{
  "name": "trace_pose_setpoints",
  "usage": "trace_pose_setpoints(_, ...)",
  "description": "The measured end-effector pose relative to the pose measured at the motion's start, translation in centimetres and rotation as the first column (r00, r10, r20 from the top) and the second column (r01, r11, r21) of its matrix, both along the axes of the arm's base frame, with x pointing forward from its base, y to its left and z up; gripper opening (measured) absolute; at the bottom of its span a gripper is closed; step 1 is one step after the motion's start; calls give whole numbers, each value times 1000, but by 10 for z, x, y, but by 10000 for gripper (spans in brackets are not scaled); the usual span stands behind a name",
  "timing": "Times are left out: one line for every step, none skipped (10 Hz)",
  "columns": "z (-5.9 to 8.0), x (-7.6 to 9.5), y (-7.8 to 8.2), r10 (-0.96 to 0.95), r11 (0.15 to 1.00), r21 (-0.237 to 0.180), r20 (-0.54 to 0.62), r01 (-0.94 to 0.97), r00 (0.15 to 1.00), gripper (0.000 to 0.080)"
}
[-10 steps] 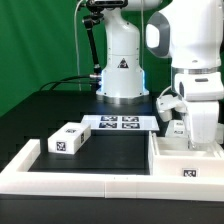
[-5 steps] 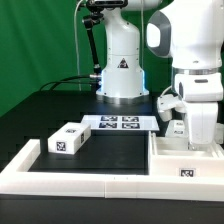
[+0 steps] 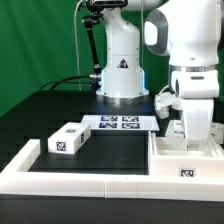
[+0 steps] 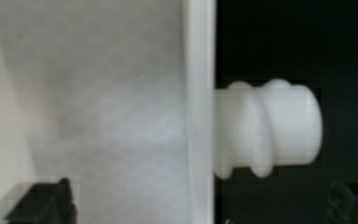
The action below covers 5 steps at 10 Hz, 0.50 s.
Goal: Assemble cabinet
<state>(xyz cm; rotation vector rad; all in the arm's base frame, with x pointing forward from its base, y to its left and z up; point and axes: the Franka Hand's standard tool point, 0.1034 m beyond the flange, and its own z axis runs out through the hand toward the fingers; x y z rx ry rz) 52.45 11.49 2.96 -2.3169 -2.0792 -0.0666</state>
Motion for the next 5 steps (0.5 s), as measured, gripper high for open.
trace_pose_setpoints(7, -5, -2, -9, 1000, 3, 21, 8, 1000, 778)
trace_pose_setpoints(16, -14, -4, -39, 999, 4, 37, 39, 999, 793)
trace_pose_setpoints(28, -27, -3, -74, 997, 4, 49, 74, 996, 793)
trace_pose_setpoints(35, -39, 3, -107, 994, 10, 62, 106, 992, 798)
trace_pose_setpoints(38, -53, 12, -181, 983, 15, 55, 180, 982, 798)
